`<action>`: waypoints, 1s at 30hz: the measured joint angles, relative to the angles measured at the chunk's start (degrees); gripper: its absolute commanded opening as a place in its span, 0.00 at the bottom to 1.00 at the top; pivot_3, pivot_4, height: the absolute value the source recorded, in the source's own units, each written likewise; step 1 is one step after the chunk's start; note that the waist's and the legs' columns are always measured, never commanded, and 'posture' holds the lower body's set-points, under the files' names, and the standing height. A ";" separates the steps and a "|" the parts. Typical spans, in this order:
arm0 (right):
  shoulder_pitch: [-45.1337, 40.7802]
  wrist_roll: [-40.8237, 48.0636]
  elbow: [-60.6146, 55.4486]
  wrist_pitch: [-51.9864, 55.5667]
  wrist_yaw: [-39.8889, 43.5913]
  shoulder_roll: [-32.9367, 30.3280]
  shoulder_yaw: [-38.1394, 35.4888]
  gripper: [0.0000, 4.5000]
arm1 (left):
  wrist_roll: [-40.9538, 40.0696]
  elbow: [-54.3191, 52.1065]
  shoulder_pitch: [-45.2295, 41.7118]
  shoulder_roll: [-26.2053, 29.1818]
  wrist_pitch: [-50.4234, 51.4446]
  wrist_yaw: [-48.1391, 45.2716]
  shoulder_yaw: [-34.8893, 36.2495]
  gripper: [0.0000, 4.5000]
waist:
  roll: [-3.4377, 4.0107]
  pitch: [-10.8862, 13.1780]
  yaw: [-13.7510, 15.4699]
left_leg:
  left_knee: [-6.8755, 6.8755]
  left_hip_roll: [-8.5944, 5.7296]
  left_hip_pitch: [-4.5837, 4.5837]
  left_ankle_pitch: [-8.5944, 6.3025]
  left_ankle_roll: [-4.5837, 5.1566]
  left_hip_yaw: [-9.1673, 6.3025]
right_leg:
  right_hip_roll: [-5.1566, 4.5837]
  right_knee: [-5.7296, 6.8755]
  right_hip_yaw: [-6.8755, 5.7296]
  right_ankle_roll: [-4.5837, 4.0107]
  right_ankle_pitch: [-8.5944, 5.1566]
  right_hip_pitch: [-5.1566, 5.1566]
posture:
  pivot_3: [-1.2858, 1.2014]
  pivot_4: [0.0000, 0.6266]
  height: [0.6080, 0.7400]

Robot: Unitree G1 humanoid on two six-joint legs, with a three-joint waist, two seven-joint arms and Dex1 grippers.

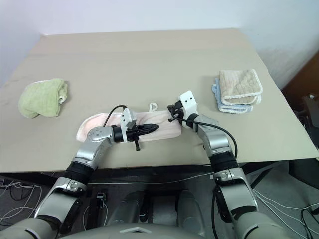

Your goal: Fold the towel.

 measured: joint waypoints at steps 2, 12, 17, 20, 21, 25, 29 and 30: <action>-0.31 -1.42 0.92 -1.27 0.05 -0.10 0.40 0.00 | -0.25 0.00 -0.03 0.01 0.81 0.07 0.59 0.01 | 0.00 0.00 -0.01 | 0.00 -0.01 0.06 0.00 0.00 0.01 | -0.01 -0.03 0.00 0.00 0.00 0.08 | 0.52 0.24 1.00; 0.48 7.37 -13.62 7.83 7.15 -3.96 -4.67 0.00 | -3.99 -11.01 0.57 0.55 4.08 2.53 5.20 0.01 | 0.02 0.04 0.27 | -0.03 -0.01 -0.30 0.00 0.00 -0.01 | -0.05 -0.06 0.01 0.00 0.00 -0.29 | 0.52 0.24 1.00; 0.72 12.20 -23.30 13.96 12.32 -7.39 -4.50 0.12 | -7.99 -15.40 -1.58 0.80 5.89 8.25 11.65 0.28 | 0.01 0.04 0.02 | -0.06 0.00 -0.40 -0.01 0.00 0.01 | -0.04 -0.09 0.01 0.02 -0.01 -0.40 | 0.52 0.24 1.00; 1.65 12.44 -25.90 15.36 15.28 -9.51 -2.10 0.34 | -8.31 -15.78 -1.02 3.95 8.26 11.20 14.28 0.51 | 0.01 0.05 -0.02 | -0.08 0.00 -0.40 0.00 0.00 0.00 | -0.02 -0.09 0.00 0.02 -0.02 -0.41 | 0.52 0.24 1.00; 2.25 12.40 -26.60 15.45 16.14 -9.85 -1.18 0.41 | -8.23 -15.81 -0.53 5.22 9.48 12.41 15.28 0.58 | 0.00 0.05 -0.04 | -0.08 0.00 -0.40 0.00 0.00 0.01 | -0.02 -0.09 0.00 0.02 -0.02 -0.42 | 0.52 0.24 1.00; 3.21 12.55 -28.94 16.95 17.95 -10.78 0.95 0.72 | -9.24 -19.09 2.13 11.13 16.28 17.21 20.33 0.88 | -0.04 0.08 0.02 | -0.05 0.00 -0.55 0.00 0.00 0.00 | -0.04 -0.08 0.00 0.02 -0.02 -0.54 | 0.52 0.24 1.00; 3.83 12.60 -32.36 17.64 20.06 -12.85 1.93 1.00 | -13.59 -26.64 7.95 18.94 26.52 20.07 28.68 1.00 | -0.05 0.09 0.02 | -0.11 0.00 -0.62 -0.01 -0.01 0.00 | -0.09 -0.16 0.01 0.03 -0.02 -0.62 | 0.52 0.24 1.00; 4.10 12.59 -32.59 17.64 20.31 -13.11 2.14 1.00 | -14.82 -27.93 9.12 19.62 28.41 20.33 29.88 1.00 | -0.04 0.09 0.04 | -0.12 0.00 -0.62 -0.02 -0.01 0.00 | -0.12 -0.18 0.01 0.03 -0.02 -0.61 | 0.52 0.24 1.00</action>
